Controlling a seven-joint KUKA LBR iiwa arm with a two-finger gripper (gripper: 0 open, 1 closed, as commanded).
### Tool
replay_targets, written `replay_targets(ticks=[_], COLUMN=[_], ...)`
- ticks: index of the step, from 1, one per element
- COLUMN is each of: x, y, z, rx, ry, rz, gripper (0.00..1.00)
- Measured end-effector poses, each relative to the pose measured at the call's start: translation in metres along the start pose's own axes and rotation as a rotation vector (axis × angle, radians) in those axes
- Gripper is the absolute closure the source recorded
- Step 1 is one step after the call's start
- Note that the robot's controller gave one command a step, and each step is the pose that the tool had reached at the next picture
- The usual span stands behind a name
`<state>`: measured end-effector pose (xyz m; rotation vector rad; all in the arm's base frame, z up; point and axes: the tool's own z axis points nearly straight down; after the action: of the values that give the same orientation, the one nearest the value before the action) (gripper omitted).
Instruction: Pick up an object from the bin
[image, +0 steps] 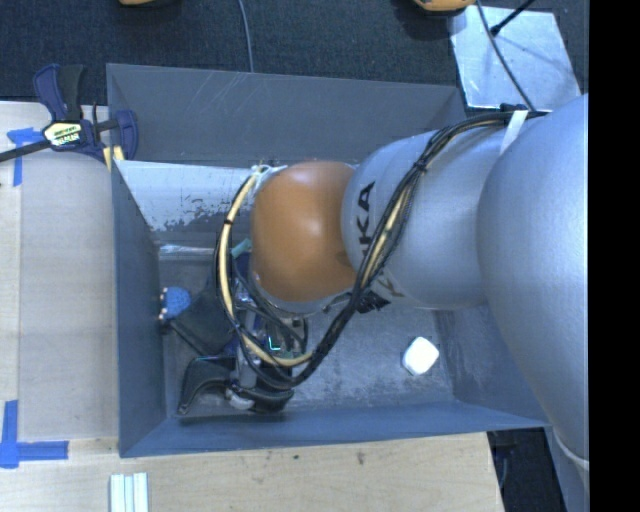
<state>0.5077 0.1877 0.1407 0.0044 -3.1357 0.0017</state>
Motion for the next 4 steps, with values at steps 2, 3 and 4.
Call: replay_targets(ticks=[2,3,4], x=[-0.030,-0.059,-0.057], y=[-0.030,0.056,0.042], z=[0.036,0.035,0.063], rx=[-0.001,-0.003,-0.011], ry=[-0.023,-0.011,-0.036], rz=[-0.446,-0.212,-0.047], gripper=[0.00,0.00,0.00])
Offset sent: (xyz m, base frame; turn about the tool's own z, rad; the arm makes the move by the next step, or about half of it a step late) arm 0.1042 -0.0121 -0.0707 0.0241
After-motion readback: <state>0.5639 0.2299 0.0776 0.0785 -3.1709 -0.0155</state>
